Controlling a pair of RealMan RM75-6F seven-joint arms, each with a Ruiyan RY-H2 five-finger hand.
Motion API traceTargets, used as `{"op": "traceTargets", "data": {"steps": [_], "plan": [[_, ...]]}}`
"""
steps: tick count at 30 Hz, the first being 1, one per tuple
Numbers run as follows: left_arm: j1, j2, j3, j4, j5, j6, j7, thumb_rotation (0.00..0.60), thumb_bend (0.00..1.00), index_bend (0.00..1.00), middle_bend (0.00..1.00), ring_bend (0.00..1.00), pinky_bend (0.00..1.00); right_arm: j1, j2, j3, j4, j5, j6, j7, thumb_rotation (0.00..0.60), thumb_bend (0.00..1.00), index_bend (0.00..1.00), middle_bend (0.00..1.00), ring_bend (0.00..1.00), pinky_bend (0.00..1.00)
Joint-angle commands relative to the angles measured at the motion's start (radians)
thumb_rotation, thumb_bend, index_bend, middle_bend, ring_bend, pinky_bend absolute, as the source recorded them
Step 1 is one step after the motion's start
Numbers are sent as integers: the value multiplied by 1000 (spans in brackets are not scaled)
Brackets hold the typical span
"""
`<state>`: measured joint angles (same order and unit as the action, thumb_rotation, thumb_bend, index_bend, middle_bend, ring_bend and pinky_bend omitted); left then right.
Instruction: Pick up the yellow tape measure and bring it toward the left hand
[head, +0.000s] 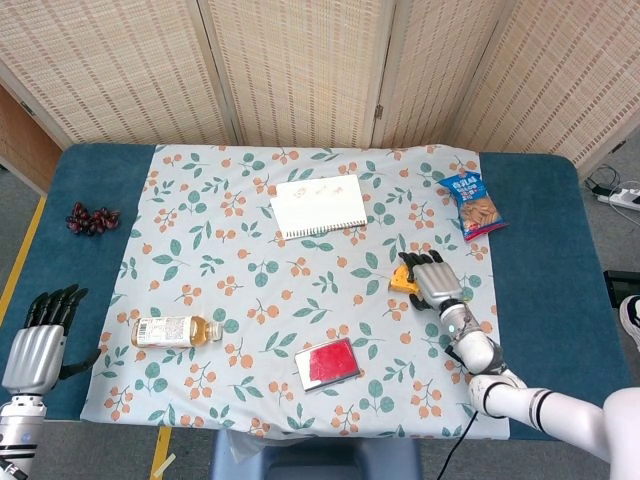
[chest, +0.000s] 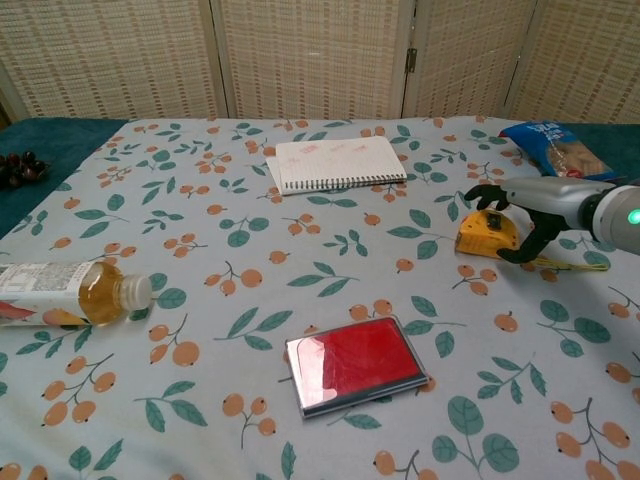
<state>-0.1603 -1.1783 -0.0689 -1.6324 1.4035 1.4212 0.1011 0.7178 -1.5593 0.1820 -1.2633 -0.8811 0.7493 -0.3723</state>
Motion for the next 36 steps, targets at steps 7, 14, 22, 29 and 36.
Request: {"op": "traceTargets", "data": {"steps": [7,14,22,29,36], "plan": [[-5,-7,-5,13,-3,-8,-9,600,254,127,93,90,0,28,-36,-6,43,39,4,-24,600,461,221,261,199,21],[-41,-26,-39,27,16,-24,-94,600,255,145,93,98,0,35,-61,10,40,10,44,9,600,462,474,401,284,21],[-145,-75,-84,19,96,-74,-173,600,256,160,101,127,0,-26,-35,70,-89,-147,76,325,600,461,518,436,322,21],[-272,-157,-122,-7,133,-164,-163,600,260,151,104,133,0,-56,-107,98,-98,-354,172,657,600,461,518,436,330,21],[-381,-246,-174,-40,117,-227,-100,600,264,127,104,133,0,-21,-201,115,-41,-451,218,845,600,461,518,426,331,21]]}}
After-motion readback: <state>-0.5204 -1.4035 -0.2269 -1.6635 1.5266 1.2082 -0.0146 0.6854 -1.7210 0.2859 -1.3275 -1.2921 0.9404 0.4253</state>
